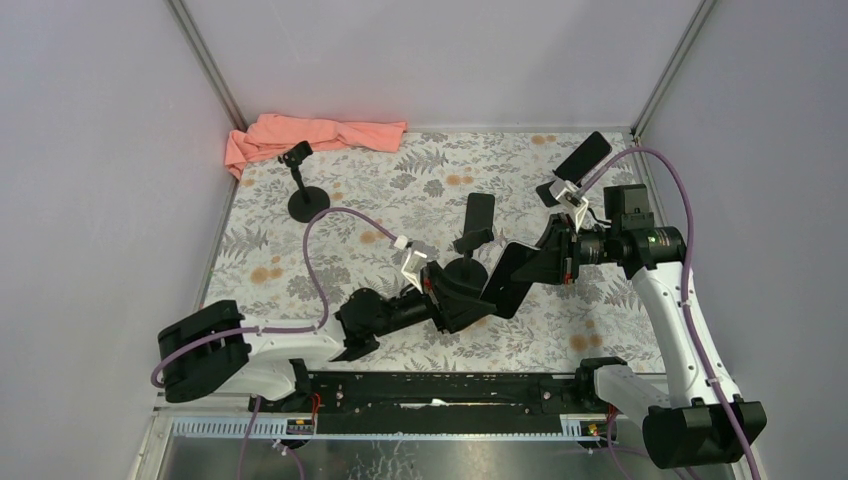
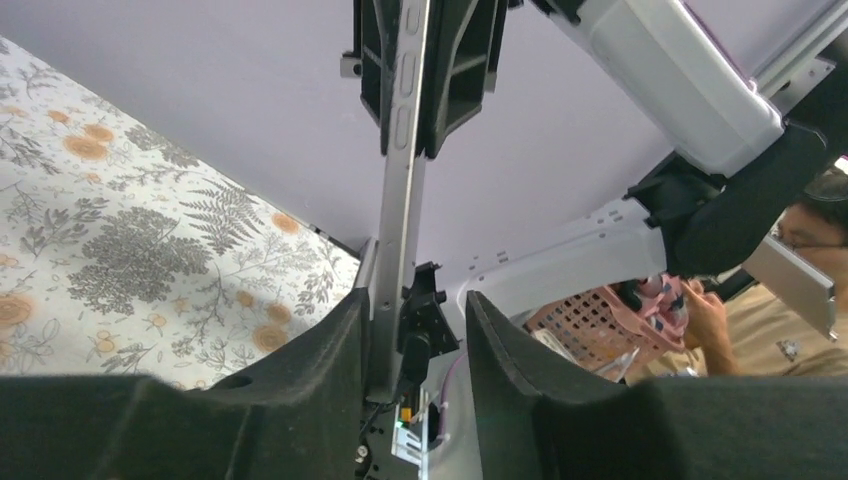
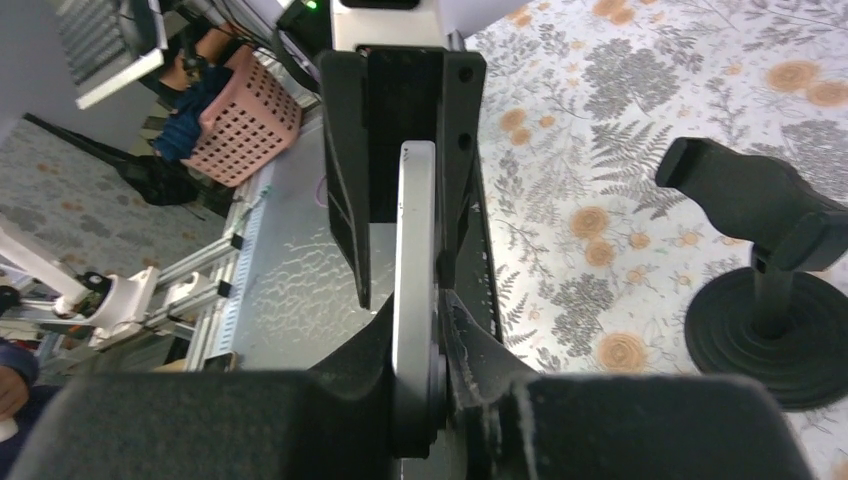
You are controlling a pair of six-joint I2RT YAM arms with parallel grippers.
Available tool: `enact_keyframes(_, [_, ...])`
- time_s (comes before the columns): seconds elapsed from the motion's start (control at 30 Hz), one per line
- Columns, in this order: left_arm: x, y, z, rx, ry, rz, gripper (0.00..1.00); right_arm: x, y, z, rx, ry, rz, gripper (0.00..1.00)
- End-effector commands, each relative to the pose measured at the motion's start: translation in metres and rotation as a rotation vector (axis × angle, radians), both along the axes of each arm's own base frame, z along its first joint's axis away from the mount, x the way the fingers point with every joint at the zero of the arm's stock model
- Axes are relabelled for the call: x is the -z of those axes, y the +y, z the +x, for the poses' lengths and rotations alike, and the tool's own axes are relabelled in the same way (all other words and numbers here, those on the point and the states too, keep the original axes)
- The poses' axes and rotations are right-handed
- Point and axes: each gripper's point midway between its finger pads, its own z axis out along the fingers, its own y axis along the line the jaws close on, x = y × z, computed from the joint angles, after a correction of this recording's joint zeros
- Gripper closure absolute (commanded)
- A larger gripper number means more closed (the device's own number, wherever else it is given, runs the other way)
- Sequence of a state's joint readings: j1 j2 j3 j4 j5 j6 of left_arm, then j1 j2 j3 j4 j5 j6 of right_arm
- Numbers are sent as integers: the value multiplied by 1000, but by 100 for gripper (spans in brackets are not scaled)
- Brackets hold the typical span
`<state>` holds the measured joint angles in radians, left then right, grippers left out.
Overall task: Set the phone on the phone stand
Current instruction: Pick up the phone at the center of the board, then install the phone on the phone stand.
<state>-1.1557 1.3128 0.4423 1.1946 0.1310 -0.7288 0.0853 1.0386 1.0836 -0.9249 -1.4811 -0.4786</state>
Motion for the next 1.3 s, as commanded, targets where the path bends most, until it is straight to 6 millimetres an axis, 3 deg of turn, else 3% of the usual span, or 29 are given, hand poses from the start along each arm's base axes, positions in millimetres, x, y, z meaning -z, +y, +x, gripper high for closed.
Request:
enact_keyframes(0.0, [-16,14,15,-94,17,-29,46,-3,-1,3,20,-77,-22,100])
enact_keyframes(0.17, [1,43,38,-253,74,68,19,9,-14,20,127,-139,-109,100])
enact_keyframes(0.27, [11,64,53,-365,101,149,3,28,-28,34,224,-151,-200,100])
enact_keyframes(0.3, [13,70,56,-391,105,169,1,34,-33,39,258,-151,-218,100])
enact_keyframes(0.43, [21,88,69,-461,151,254,1,49,-41,40,306,-151,-233,100])
enact_keyframes(0.63, [29,91,94,-556,263,379,1,54,-43,40,321,-153,-237,100])
enact_keyframes(0.83, [42,84,113,-650,393,508,18,57,-44,40,330,-149,-232,100])
enact_keyframes(0.93, [45,82,117,-671,429,548,22,59,-44,40,334,-147,-231,100])
enact_keyframes(1.1, [30,88,119,-700,435,537,29,58,-44,41,335,-142,-222,100])
enact_keyframes(1.27, [14,88,119,-696,418,548,29,58,-44,42,335,-137,-216,100])
